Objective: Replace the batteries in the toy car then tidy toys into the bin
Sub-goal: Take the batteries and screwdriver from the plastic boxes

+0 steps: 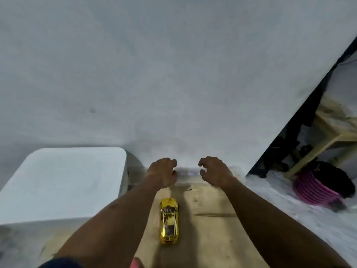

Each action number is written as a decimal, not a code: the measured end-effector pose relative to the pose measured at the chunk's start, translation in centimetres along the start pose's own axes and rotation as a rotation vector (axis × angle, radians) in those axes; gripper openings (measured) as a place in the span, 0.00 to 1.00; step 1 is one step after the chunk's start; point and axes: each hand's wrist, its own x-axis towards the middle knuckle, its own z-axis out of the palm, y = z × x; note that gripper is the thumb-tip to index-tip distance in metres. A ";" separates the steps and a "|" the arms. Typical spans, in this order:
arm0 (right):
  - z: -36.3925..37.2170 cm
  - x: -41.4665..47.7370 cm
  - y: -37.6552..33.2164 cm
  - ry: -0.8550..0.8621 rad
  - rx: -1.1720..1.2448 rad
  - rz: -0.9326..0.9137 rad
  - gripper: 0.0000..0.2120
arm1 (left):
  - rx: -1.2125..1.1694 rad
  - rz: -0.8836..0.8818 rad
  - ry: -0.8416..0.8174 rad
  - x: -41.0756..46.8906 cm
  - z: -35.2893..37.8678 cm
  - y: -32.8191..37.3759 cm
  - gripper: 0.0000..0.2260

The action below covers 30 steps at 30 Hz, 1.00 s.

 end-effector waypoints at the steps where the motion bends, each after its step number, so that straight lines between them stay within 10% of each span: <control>1: 1.0 0.7 1.0 -0.043 0.007 0.021 0.12 | 0.013 -0.011 -0.052 0.7 0.7 0.2 0.16; 15: 10.0 4.7 6.3 -0.111 -0.377 -0.149 0.33 | 0.266 0.077 -0.227 6.7 9.0 2.7 0.20; 30: 10.6 4.3 6.6 -0.060 -0.372 -0.164 0.32 | 0.323 0.133 -0.234 8.3 9.5 3.7 0.23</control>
